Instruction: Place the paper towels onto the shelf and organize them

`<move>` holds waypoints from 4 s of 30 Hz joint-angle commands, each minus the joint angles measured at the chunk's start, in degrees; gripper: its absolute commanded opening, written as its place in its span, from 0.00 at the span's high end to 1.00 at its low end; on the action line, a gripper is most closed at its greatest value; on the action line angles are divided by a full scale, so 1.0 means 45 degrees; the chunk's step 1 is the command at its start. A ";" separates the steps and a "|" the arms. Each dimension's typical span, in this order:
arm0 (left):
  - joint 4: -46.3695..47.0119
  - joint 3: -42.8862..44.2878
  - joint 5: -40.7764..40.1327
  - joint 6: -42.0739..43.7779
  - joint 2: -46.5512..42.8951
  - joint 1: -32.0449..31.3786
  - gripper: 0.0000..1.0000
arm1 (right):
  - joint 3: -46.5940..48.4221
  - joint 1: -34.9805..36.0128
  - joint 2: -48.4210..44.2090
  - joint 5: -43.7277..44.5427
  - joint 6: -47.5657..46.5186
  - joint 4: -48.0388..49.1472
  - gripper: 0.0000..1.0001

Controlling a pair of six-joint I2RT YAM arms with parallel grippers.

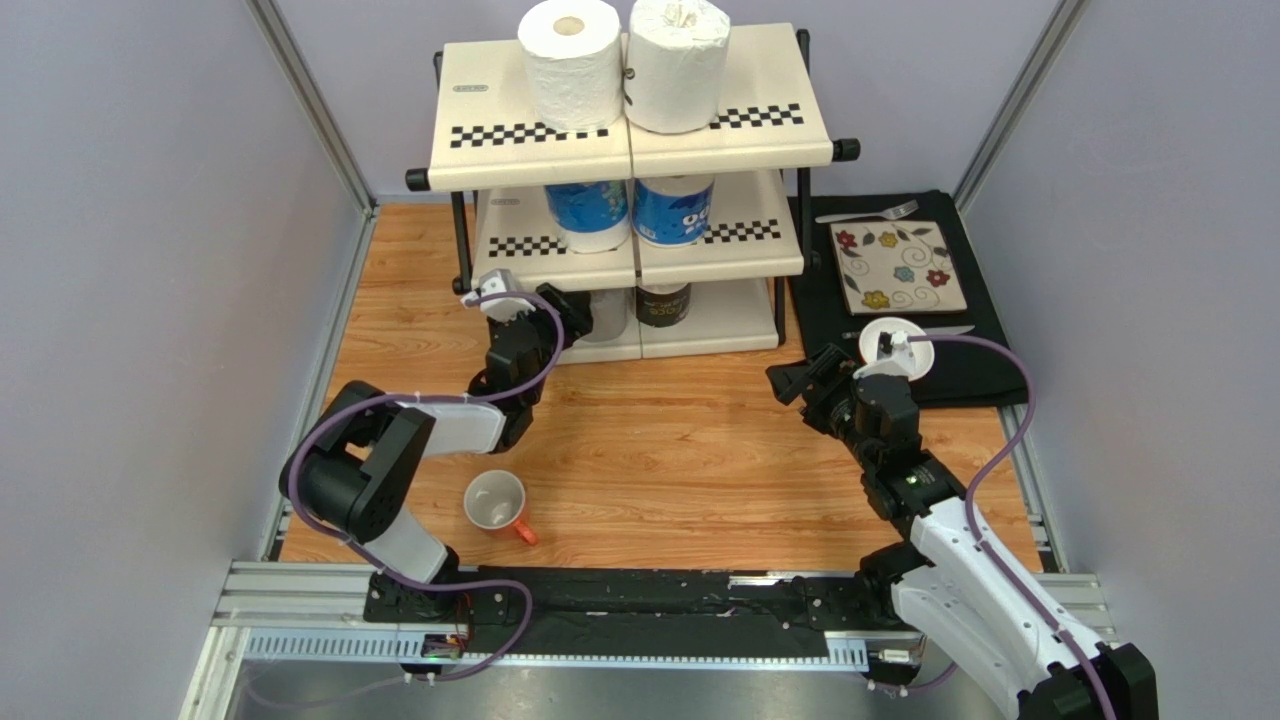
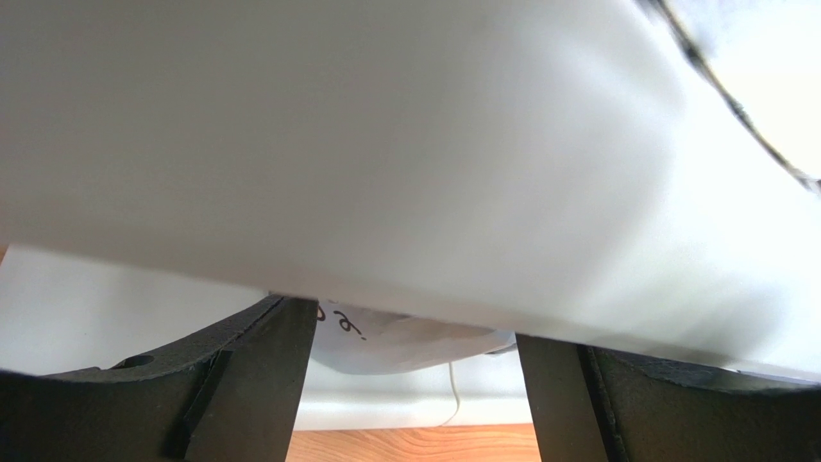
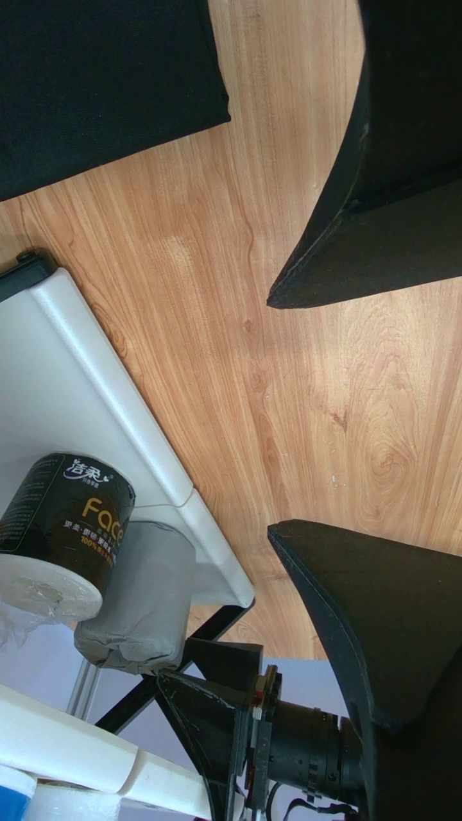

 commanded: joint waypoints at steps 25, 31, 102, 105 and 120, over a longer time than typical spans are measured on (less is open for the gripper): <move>0.1575 -0.2310 -0.1896 -0.0860 -0.1678 -0.0030 0.16 | 0.0229 -0.0056 -0.0388 0.0120 -0.0093 0.0134 0.16; 0.0988 -0.1120 -0.2034 -0.0294 -0.0586 -0.0030 0.16 | 0.0210 -0.0056 -0.0349 0.0179 -0.0152 0.0115 0.16; -1.8912 -0.0317 -0.1057 0.1797 -1.6987 -0.0030 0.01 | 0.1927 -0.0212 -0.2105 -0.0035 -0.0328 -0.4120 0.01; -1.9908 0.0074 -0.1233 0.1719 -1.7613 -0.0030 0.01 | 0.2103 -0.0232 -0.3003 -0.0212 -0.0288 -0.4708 0.01; -2.2176 0.0856 -0.2189 0.1133 -1.6757 -0.0030 0.01 | 0.3159 -0.0212 -0.3787 -0.0153 -0.1128 -0.6586 0.01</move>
